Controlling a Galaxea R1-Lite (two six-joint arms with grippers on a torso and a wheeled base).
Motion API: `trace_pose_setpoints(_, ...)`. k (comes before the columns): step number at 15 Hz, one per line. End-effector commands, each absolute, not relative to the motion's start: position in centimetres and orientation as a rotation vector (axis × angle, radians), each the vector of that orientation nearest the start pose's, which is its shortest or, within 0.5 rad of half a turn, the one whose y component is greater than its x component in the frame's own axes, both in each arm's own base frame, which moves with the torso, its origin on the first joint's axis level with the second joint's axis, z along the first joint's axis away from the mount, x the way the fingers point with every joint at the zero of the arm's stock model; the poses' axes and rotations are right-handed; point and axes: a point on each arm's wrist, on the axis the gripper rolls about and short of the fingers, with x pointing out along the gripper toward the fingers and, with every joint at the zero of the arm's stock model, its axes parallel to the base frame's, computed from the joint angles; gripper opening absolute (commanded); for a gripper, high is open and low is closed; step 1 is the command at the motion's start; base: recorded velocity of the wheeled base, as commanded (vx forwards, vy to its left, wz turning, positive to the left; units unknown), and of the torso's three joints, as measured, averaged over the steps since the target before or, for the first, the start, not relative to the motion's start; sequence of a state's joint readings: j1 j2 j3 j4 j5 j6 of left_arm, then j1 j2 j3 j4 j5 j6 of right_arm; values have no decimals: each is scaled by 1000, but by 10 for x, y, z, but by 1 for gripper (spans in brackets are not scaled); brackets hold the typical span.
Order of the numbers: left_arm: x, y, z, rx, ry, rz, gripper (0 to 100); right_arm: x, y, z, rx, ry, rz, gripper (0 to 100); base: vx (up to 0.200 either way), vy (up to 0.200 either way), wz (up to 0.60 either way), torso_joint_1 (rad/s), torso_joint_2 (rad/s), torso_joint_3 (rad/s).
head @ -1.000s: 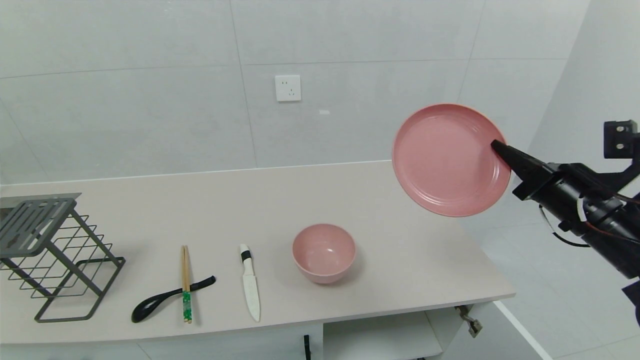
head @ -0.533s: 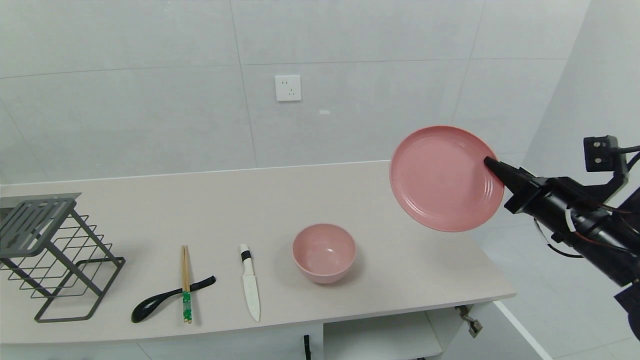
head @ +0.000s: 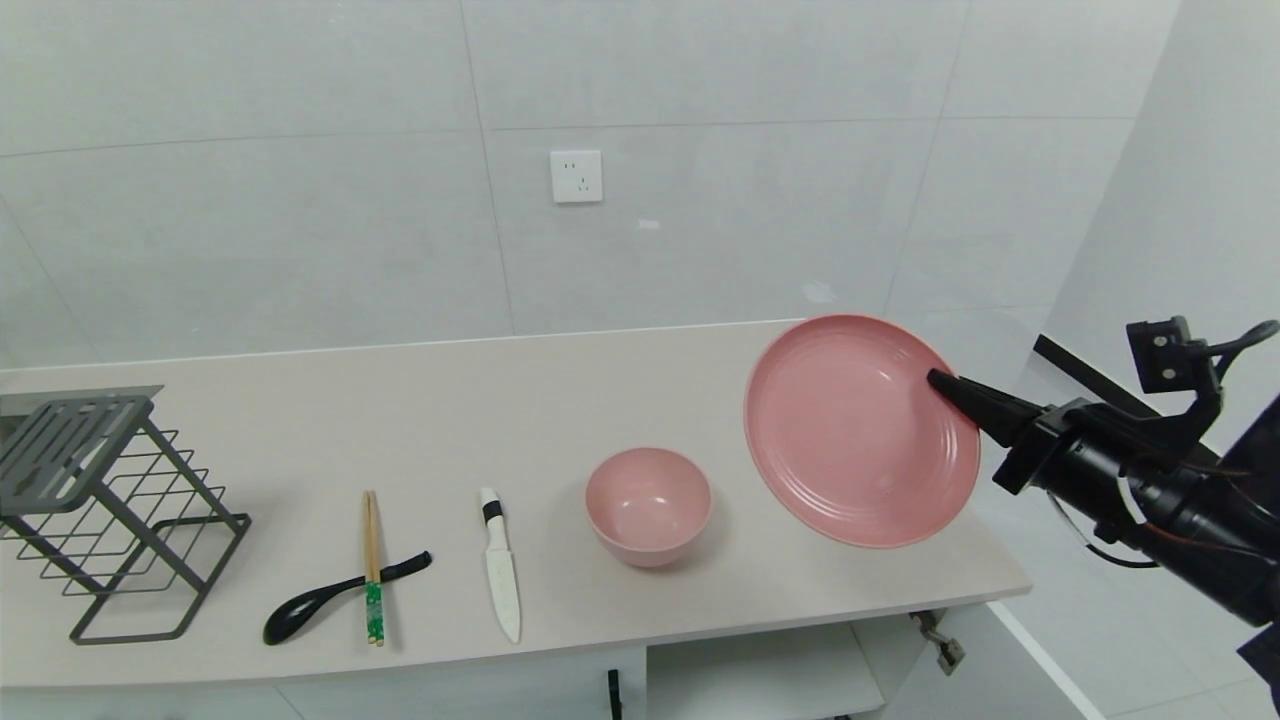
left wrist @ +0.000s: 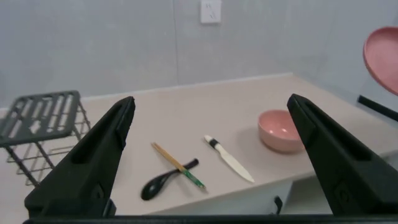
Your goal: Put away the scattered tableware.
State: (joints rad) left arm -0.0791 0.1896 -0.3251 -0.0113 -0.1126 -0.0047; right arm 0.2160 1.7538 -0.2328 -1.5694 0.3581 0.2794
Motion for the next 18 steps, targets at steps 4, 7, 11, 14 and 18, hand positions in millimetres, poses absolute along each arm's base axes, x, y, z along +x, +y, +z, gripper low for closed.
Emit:
trace_pose_setpoints(4,48,-13,177,-53,178,-336,100,225,59,134,267,17,589,0,0,0,0,0,0,0)
trace_pose_setpoints(7,74,-22,179,-47,217,-441,100,222,63,132,233,19,603,0,0,0,0,0,0,0)
trace_pose_setpoints(11,112,-36,171,-83,334,-527,100,215,68,132,210,17,635,0,0,0,0,0,0,0)
trace_pose_setpoints(14,141,-45,162,-112,409,-524,100,215,68,134,211,9,633,0,0,0,0,0,0,0)
trace_pose_setpoints(18,200,-63,167,-117,415,-528,100,211,61,141,213,-25,610,0,0,0,0,0,0,0)
